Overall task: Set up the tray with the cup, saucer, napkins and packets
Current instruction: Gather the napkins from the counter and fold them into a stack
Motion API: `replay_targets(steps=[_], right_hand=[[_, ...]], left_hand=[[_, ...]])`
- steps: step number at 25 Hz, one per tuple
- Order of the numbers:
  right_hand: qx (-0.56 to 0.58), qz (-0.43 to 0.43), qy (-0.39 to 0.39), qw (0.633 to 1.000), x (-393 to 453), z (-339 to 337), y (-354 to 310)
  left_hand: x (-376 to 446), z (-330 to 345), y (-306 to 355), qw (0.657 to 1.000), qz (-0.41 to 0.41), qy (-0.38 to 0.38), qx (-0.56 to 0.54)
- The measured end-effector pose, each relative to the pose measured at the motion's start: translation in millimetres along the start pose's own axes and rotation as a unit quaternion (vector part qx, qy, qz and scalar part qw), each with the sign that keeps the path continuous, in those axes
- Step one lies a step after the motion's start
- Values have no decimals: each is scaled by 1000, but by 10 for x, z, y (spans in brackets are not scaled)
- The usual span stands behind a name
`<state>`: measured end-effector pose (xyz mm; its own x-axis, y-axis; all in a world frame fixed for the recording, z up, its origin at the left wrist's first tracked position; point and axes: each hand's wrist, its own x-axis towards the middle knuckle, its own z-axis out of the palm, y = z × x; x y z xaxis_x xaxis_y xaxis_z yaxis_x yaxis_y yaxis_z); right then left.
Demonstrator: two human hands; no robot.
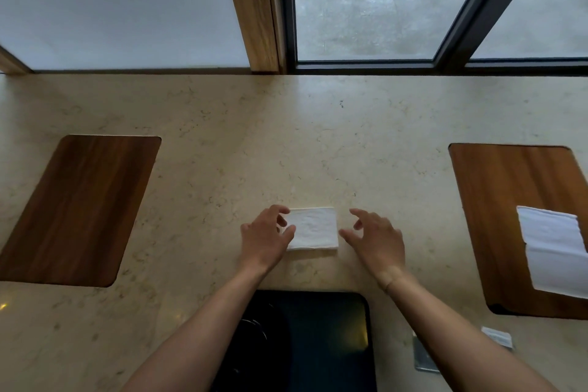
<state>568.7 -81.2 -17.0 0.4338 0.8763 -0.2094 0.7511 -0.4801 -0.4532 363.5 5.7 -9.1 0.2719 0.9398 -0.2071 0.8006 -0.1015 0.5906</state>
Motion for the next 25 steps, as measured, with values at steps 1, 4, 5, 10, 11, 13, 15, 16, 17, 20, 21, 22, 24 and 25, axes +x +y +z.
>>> replay_targets(steps=[1,4,5,10,11,13,15,16,17,20,21,22,24,25], right_hand=[[-3,-3,6,1000,-26,-65,57],[-9,0,28,1000,-100,-287,288],[-6,5,38,999,-134,-377,396],[-5,39,80,996,-306,-771,1035],[-8,51,92,994,-343,-840,1174],[-20,72,113,991,-415,-970,1458],[-35,89,132,987,-488,-1099,1754],[-40,98,140,984,-521,-1162,1903],[-45,105,147,983,-548,-1222,2046],[-48,128,164,977,-611,-1392,2473],[-47,137,166,975,-620,-1442,2599],[-48,146,166,974,-624,-1486,2710],[-54,161,162,972,-620,-1567,2913],[-58,168,158,971,-610,-1604,3010]], left_hand=[[-3,2,85,1000,18,3,2],[-6,86,383,997,75,-1,12],[-13,145,507,996,91,-8,15],[-63,550,1156,988,148,-50,5],[-79,652,1289,985,161,-57,6],[-116,864,1559,981,183,-68,13],[-153,1088,1835,976,203,-77,21],[-173,1197,1968,973,213,-82,21],[-190,1304,2092,971,223,-88,19],[-237,1642,2428,963,249,-98,19],[-248,1752,2524,961,256,-99,23],[-253,1852,2612,960,261,-100,28],[-253,2041,2771,956,269,-107,52],[-250,2133,2850,953,273,-110,73]])
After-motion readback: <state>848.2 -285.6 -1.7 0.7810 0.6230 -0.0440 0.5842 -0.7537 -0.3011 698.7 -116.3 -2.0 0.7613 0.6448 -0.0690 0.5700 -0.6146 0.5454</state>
